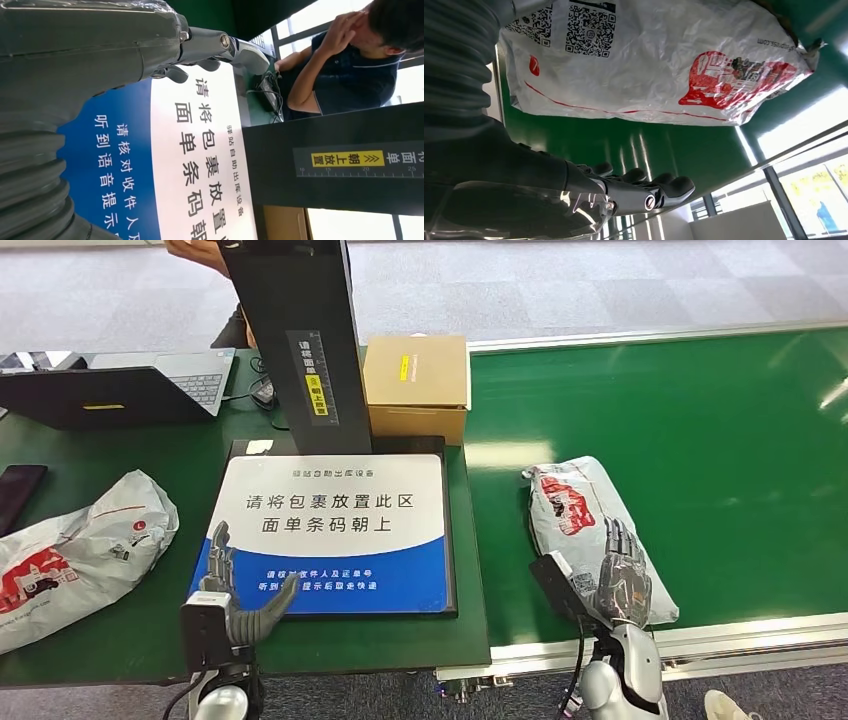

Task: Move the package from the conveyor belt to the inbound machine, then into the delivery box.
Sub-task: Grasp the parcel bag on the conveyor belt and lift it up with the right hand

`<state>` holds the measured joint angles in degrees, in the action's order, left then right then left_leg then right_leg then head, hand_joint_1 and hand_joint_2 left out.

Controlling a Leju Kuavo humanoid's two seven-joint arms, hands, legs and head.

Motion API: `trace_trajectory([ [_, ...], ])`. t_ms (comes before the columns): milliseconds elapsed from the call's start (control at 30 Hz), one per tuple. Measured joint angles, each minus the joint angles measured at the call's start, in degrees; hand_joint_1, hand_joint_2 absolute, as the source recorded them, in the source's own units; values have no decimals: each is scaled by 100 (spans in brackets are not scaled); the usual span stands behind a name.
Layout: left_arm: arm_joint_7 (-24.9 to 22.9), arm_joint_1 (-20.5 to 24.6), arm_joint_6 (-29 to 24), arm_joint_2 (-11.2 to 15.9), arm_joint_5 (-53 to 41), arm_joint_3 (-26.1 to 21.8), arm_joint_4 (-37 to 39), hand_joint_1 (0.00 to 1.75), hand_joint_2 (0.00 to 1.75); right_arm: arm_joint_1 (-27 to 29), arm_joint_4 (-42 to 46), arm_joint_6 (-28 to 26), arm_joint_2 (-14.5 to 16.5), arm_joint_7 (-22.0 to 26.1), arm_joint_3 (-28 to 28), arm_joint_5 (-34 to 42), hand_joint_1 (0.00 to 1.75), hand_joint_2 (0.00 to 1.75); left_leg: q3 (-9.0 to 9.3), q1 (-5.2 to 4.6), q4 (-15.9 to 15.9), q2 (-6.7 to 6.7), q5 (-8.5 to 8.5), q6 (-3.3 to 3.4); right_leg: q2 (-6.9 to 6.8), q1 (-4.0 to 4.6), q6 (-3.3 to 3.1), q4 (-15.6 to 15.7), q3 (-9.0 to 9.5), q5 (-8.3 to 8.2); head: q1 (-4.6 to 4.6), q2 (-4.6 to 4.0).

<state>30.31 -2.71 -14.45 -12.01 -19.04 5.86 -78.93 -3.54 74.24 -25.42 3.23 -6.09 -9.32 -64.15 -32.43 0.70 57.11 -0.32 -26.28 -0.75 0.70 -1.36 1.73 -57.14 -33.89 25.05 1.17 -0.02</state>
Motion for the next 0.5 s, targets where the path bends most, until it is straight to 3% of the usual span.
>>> trace_trajectory([
  [500,49,102,17,-3,58,39,81,0,175,-853,-1542,180,-239,-299,-359,-316,0,175,1,0,1,0,0,0,0,0,1,0,1,-1,0,0],
])
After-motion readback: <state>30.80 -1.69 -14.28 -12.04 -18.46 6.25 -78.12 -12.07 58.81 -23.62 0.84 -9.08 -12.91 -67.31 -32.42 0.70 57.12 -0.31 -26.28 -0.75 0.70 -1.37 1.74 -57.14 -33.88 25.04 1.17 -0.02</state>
